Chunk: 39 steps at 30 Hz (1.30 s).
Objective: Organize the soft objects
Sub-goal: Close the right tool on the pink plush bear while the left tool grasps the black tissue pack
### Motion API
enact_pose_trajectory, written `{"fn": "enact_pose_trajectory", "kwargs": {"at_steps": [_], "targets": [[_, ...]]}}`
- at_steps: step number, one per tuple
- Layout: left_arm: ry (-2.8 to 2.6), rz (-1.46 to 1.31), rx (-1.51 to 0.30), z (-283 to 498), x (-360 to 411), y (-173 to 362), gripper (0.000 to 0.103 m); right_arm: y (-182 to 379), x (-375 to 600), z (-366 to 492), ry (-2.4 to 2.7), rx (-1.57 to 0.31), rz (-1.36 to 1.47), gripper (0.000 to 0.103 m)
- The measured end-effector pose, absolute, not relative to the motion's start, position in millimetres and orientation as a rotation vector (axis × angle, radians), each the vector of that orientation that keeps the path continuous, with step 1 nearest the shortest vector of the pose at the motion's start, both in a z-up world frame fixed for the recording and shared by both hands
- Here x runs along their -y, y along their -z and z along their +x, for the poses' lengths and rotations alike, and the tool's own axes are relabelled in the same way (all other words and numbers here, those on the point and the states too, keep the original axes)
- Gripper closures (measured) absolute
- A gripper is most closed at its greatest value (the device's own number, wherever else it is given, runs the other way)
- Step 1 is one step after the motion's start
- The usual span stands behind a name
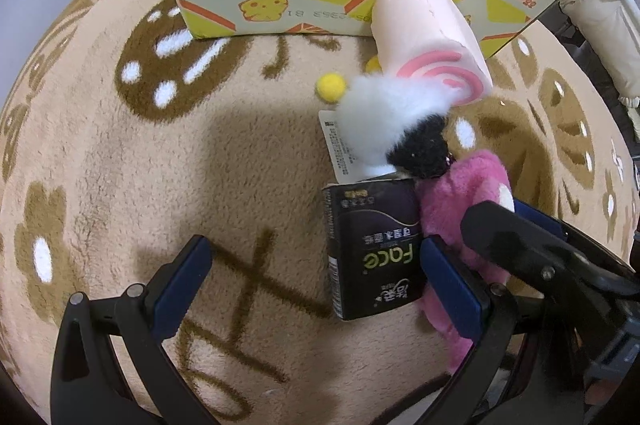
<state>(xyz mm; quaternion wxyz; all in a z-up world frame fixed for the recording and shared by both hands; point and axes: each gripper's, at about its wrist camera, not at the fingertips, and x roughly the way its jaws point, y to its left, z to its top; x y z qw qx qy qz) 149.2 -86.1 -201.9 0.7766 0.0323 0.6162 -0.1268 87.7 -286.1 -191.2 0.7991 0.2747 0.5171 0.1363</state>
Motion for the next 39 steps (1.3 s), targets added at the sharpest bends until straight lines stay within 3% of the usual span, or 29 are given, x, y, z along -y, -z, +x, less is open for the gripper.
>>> {"fn": "enact_pose_trajectory", "kwargs": {"at_steps": [4, 21, 26, 32, 39], "targets": [[0.283, 0.091, -1.324, 145, 92, 202, 0.001, 188, 284, 87, -0.292, -1.095, 0.563, 0.043], [0.249, 0.09, -1.321, 149, 100, 217, 0.001, 186, 296, 80, -0.284, -1.069, 0.561, 0.046], [0.243, 0.106, -1.31, 146, 103, 219, 0.001, 180, 297, 78, -0.278, -1.045, 0.544, 0.051], [0.226, 0.139, -1.297, 138, 107, 218, 0.01, 180, 296, 80, -0.282, -1.045, 0.534, 0.051], [0.2, 0.144, -1.279, 136, 102, 214, 0.029, 184, 290, 83, -0.277, -1.054, 0.525, 0.051]]}}
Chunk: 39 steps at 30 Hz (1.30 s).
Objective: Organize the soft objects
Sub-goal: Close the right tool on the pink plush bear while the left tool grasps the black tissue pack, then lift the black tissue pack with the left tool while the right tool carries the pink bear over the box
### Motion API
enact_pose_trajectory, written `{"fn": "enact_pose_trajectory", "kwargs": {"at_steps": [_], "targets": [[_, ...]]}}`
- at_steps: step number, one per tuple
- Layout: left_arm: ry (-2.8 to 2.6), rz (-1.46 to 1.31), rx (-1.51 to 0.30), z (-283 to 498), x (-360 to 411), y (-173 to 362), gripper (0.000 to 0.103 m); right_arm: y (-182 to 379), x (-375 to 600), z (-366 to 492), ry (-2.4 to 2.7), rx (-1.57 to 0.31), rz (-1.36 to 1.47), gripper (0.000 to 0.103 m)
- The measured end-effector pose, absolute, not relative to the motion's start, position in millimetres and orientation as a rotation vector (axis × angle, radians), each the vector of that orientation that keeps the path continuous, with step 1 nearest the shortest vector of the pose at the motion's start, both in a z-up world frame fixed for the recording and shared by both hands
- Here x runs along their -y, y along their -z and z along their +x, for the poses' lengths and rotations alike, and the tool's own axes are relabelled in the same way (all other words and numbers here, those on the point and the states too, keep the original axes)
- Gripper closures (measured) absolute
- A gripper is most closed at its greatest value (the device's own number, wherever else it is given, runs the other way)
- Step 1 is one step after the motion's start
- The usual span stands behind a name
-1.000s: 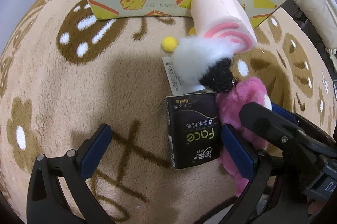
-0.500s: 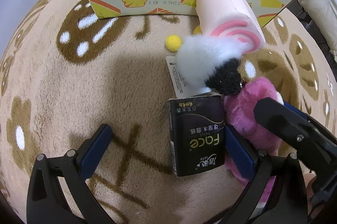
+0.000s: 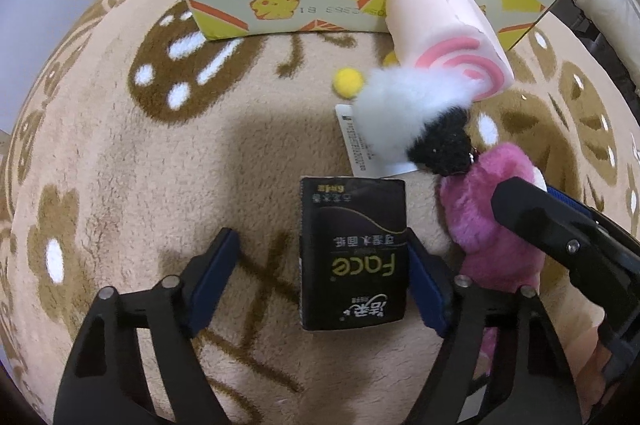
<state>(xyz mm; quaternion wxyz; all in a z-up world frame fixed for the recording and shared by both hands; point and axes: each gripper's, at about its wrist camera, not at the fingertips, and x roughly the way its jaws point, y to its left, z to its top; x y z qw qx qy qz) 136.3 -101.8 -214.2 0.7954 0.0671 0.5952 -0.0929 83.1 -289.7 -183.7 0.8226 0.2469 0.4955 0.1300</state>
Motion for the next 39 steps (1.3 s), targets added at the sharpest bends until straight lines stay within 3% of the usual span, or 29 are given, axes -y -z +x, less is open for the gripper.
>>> {"fn": "enact_pose_trajectory", "kwargs": {"at_steps": [1, 7, 14, 20, 26, 39], "targets": [[0.19, 0.147, -1.269, 136, 101, 213, 0.036, 185, 290, 84, -0.276, -1.059, 0.529, 0.051], [0.194, 0.097, -1.246, 134, 84, 203, 0.057, 191, 287, 86, -0.262, -1.075, 0.523, 0.049], [0.194, 0.097, -1.231, 139, 76, 192, 0.058, 183, 282, 84, -0.269, -1.031, 0.498, 0.063], [0.155, 0.06, -1.213, 140, 64, 185, 0.058, 178, 283, 82, -0.259, -1.003, 0.485, 0.066], [0.138, 0.063, -1.167, 136, 60, 173, 0.058, 170, 279, 78, -0.26, -0.979, 0.448, 0.085], [0.117, 0.064, -1.109, 131, 55, 154, 0.058, 157, 283, 71, -0.248, -0.924, 0.435, 0.086]]}}
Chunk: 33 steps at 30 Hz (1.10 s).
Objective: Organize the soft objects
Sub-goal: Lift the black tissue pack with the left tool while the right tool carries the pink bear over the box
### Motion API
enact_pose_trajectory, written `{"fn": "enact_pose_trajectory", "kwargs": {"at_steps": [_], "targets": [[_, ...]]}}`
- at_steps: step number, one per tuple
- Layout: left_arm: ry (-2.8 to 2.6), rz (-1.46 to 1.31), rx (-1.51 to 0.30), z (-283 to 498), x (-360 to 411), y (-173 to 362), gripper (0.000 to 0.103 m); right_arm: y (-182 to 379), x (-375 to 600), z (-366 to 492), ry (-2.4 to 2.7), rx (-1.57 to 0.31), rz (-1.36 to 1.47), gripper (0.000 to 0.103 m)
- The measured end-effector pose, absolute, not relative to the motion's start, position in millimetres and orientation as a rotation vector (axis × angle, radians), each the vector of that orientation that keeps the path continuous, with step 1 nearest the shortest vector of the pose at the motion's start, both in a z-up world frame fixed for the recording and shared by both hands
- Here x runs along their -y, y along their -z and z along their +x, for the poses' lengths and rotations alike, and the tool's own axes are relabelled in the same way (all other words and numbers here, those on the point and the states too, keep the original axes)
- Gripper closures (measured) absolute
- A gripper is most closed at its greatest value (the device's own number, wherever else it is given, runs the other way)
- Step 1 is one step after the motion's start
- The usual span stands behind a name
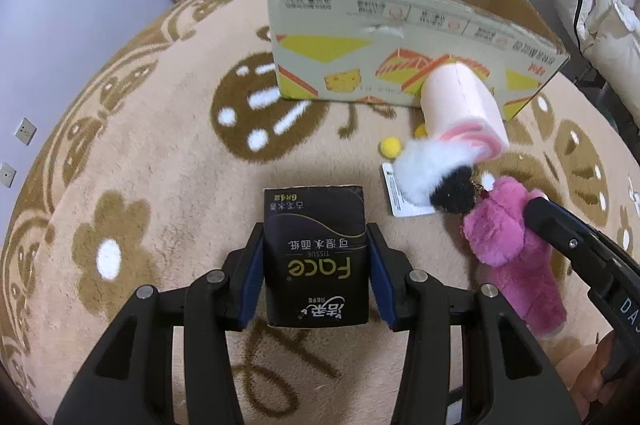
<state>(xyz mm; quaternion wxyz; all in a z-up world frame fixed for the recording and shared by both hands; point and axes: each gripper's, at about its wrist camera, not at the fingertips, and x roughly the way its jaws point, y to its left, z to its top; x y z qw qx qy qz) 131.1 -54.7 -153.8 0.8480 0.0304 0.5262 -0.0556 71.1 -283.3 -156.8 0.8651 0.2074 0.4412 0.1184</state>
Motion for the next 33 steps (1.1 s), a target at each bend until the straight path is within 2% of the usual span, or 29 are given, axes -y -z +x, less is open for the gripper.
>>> {"fn": "enact_pose_trajectory", "kwargs": {"at_steps": [13, 22, 33], "targets": [[0.102, 0.055, -1.059, 130, 48, 131, 0.058, 130, 285, 58, -0.273, -0.828, 0.414, 0.086], [0.123, 0.08, -0.954, 131, 50, 89, 0.058, 102, 284, 53, -0.292, -0.746, 0.411, 0.086], [0.125, 0.023, -0.876, 166, 45, 51, 0.058, 51, 296, 72, -0.282, -0.607, 0.38, 0.086]]}}
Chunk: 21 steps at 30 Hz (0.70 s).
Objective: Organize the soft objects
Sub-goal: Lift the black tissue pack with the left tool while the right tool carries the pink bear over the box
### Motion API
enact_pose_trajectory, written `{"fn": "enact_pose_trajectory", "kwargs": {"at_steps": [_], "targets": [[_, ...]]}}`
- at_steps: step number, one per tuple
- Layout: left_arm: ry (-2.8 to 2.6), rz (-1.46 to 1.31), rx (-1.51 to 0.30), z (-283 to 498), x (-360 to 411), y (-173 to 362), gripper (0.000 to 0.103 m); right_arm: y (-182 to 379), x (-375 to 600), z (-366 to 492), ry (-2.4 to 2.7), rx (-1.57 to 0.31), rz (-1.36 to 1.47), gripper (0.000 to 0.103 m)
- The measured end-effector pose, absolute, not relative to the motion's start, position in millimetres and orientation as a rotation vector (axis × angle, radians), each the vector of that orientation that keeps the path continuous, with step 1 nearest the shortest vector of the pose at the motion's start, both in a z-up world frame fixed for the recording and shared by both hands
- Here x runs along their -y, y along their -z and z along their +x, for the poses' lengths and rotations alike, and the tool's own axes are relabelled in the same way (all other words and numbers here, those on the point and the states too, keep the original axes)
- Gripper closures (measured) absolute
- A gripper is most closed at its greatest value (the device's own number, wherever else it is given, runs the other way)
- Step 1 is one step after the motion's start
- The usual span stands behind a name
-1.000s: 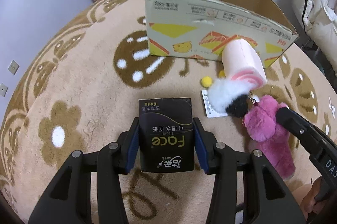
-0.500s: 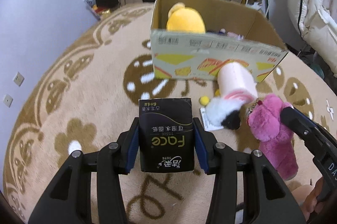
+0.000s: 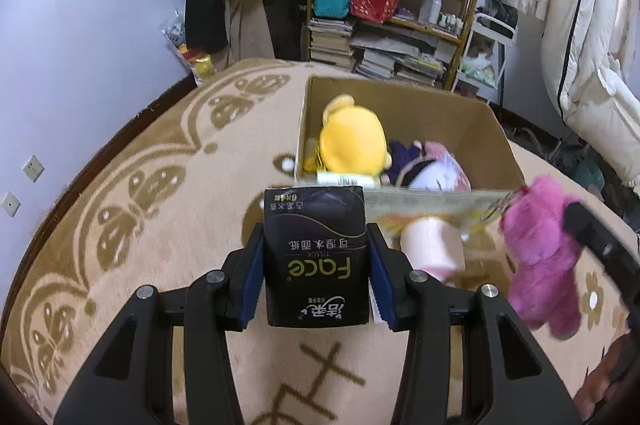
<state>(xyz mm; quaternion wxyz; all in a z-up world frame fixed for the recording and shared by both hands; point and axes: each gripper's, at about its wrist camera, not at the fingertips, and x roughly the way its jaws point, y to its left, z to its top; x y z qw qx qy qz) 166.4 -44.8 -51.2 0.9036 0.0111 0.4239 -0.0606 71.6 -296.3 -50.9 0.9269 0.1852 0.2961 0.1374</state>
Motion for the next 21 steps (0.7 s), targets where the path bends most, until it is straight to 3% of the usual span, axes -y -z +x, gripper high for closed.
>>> {"fn": "enact_pose_trajectory", "kwargs": {"at_steps": [10, 21], "targets": [[0.118, -0.004, -0.808, 207, 48, 24, 0.058, 15, 308, 120, -0.267, -0.503, 0.339, 0.086], [0.169, 0.017, -0.78, 246, 68, 20, 0.057, 16, 308, 159, -0.27, -0.504, 0.307, 0.086]]}}
